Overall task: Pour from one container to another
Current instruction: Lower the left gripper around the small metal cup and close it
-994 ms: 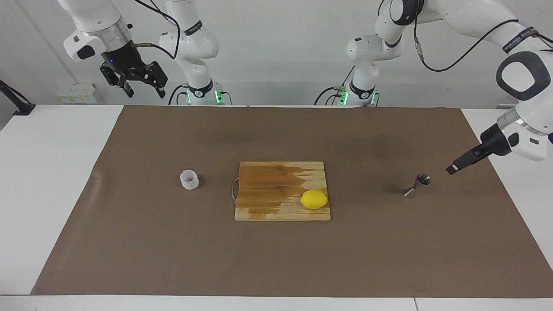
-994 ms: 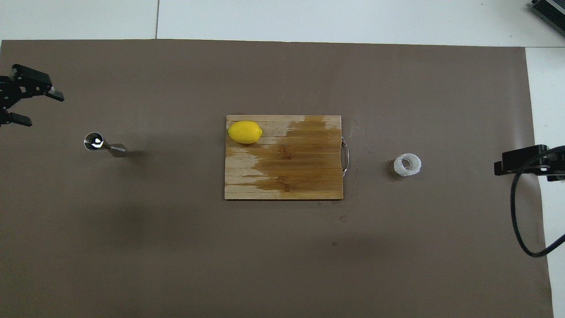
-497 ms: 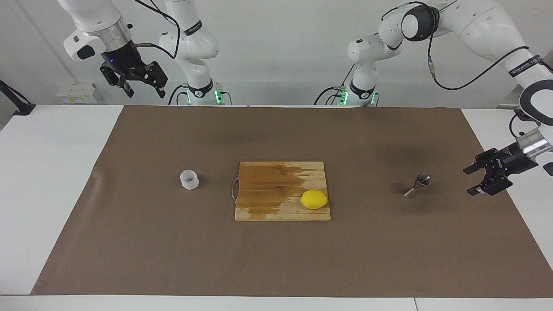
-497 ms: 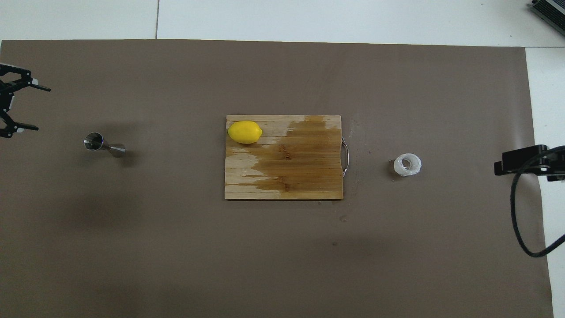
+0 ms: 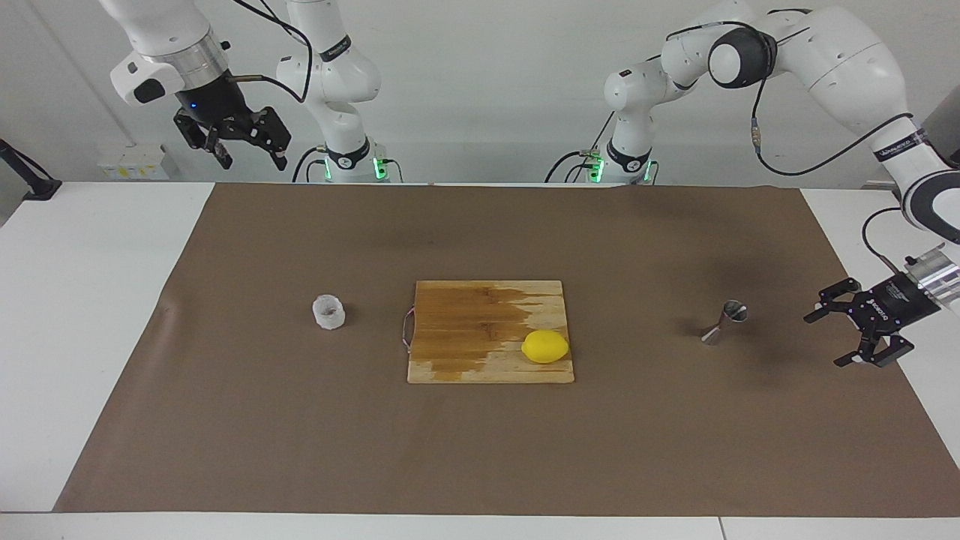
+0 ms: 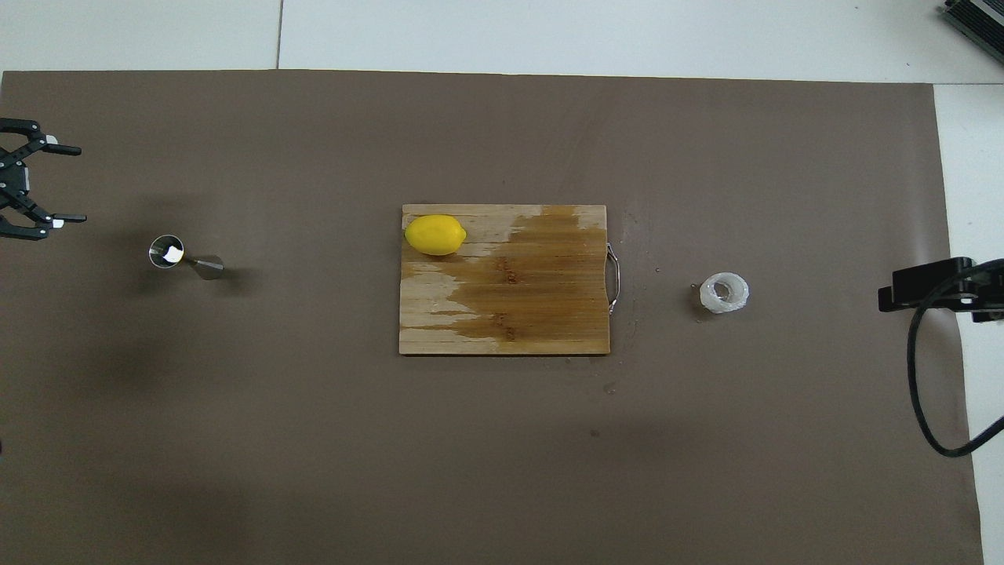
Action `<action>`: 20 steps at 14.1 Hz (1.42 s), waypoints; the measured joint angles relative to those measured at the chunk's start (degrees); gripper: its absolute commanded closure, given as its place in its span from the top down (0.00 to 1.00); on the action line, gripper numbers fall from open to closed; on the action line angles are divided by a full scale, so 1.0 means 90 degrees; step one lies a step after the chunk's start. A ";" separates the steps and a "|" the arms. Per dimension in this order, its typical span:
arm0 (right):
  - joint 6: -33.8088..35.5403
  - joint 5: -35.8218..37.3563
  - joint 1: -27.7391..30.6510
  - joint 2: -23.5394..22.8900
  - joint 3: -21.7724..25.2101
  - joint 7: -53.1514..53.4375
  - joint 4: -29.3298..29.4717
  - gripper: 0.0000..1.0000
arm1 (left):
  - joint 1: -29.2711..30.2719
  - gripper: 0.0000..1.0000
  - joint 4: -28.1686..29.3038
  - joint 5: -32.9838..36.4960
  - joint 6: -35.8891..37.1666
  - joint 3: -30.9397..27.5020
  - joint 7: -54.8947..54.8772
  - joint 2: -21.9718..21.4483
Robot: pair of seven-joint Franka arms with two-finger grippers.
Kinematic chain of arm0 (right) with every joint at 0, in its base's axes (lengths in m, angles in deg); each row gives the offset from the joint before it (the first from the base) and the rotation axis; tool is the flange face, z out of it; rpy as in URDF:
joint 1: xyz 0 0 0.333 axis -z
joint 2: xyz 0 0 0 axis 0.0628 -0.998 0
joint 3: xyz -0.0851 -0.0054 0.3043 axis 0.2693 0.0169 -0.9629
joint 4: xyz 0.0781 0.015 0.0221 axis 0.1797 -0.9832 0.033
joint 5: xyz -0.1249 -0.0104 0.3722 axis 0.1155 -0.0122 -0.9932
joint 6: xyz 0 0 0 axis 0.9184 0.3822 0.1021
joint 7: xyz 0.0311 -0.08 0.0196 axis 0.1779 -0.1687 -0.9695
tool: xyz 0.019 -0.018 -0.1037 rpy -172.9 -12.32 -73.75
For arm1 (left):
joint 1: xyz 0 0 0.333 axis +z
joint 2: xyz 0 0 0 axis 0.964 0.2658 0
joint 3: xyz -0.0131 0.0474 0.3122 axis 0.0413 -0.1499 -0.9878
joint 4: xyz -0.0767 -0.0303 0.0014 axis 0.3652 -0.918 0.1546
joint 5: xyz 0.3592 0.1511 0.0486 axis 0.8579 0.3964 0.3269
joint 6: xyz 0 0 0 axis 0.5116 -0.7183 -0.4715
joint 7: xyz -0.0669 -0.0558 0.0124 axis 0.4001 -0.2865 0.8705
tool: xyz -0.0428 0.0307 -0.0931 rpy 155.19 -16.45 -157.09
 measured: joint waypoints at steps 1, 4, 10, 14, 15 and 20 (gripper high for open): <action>0.0000 0.0000 0.0000 0.0000 0.0000 0.0000 0.0000 1.00 | -0.0007 1.00 0.0222 -0.0046 -0.0227 0.0030 0.0030 -0.0006; 0.0000 0.0000 0.0000 0.0000 0.0000 0.0000 0.0000 1.00 | 0.0017 1.00 0.0788 -0.0361 -0.0589 0.0030 0.0061 -0.0037; 0.0000 0.0000 0.0000 0.0000 0.0000 0.0000 0.0000 1.00 | 0.0014 1.00 0.1211 -0.0343 -0.0584 0.0052 0.0069 0.0002; 0.0000 0.0000 0.0000 0.0000 0.0000 0.0000 0.0000 1.00 | -0.0050 1.00 0.1598 -0.0282 -0.0584 0.0047 0.0065 -0.0090; 0.0000 0.0000 0.0000 0.0000 0.0000 0.0000 0.0000 1.00 | -0.0049 1.00 0.1745 -0.0281 -0.0584 0.0045 0.0053 -0.0161; 0.0000 0.0000 0.0000 0.0000 0.0000 0.0000 0.0000 1.00 | -0.0087 1.00 0.2439 -0.0514 -0.0364 0.0134 -0.0462 -0.0619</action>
